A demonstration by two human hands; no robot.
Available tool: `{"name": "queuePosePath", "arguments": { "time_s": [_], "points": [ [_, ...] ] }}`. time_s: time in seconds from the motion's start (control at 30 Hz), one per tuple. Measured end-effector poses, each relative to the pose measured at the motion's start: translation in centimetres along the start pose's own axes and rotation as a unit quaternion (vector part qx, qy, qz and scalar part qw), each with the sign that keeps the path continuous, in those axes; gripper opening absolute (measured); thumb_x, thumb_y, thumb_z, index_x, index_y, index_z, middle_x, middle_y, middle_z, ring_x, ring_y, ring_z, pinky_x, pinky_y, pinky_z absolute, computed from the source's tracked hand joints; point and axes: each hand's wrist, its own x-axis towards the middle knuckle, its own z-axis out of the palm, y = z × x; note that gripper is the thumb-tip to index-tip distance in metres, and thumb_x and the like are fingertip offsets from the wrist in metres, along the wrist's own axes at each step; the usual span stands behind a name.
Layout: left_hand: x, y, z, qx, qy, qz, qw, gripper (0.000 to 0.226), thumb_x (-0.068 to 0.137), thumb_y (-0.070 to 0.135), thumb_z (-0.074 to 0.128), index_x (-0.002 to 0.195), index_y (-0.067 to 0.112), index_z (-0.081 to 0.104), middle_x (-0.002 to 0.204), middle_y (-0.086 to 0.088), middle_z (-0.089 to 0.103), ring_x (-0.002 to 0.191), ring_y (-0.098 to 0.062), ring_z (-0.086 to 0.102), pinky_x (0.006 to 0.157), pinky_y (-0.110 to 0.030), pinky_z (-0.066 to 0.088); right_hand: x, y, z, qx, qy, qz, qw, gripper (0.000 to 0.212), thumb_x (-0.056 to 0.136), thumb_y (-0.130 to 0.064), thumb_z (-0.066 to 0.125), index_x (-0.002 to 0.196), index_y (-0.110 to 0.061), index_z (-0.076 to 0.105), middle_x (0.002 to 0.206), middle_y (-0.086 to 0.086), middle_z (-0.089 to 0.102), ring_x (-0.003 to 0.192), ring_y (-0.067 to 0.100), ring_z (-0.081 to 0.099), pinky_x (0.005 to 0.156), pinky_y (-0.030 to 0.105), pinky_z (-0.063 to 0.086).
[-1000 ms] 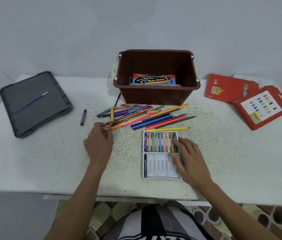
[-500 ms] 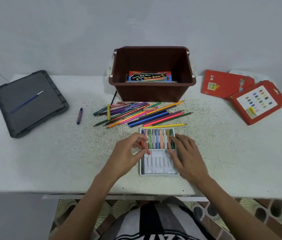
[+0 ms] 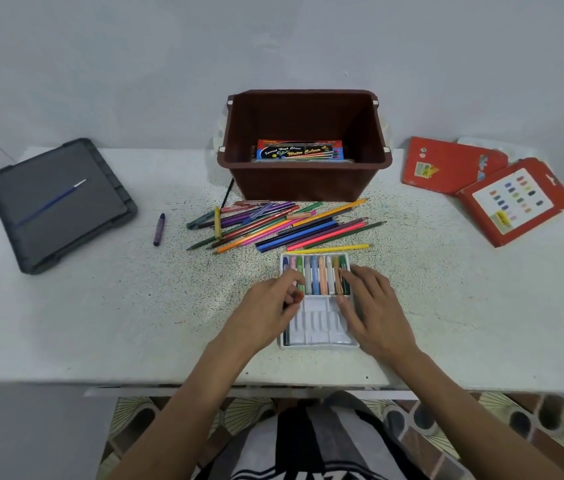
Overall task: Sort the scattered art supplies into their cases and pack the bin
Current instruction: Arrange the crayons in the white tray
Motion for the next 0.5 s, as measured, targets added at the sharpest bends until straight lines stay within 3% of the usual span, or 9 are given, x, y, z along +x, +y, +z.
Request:
{"name": "queuePosePath", "arguments": {
  "time_s": [0.37, 0.43, 0.5],
  "points": [
    [-0.2, -0.5, 0.1, -0.008, -0.007, -0.014, 1.000, 0.038, 0.090, 0.012, 0.068, 0.120, 0.024, 0.049, 0.095, 0.007, 0.065, 0.088, -0.011, 0.066, 0.079, -0.028, 0.056, 0.0, -0.1, -0.2, 0.004, -0.004, 0.004, 1.000, 0.055, 0.103, -0.044, 0.031, 0.138, -0.007, 0.052, 0.139, 0.010, 0.053, 0.130, 0.027, 0.043, 0.110, 0.044, 0.037],
    [-0.1, -0.3, -0.2, -0.024, -0.013, -0.029, 0.999, 0.039, 0.090, 0.012, 0.069, 0.121, 0.024, 0.049, 0.093, 0.009, 0.063, 0.088, -0.008, 0.066, 0.079, -0.025, 0.056, 0.0, -0.2, -0.1, 0.005, -0.005, 0.005, 1.000, 0.055, 0.103, -0.045, 0.030, 0.137, -0.007, 0.052, 0.139, 0.010, 0.053, 0.129, 0.027, 0.043, 0.110, 0.044, 0.037],
    [-0.1, -0.1, -0.7, -0.062, -0.008, -0.054, 0.997, 0.043, 0.088, 0.017, 0.072, 0.120, 0.030, 0.047, 0.093, 0.011, 0.066, 0.086, 0.002, 0.064, 0.078, -0.013, 0.052, 0.1, -0.1, -0.1, 0.008, -0.007, 0.008, 1.000, 0.056, 0.103, -0.045, 0.030, 0.137, -0.007, 0.052, 0.139, 0.010, 0.053, 0.130, 0.028, 0.043, 0.109, 0.046, 0.037]
  ]
}}
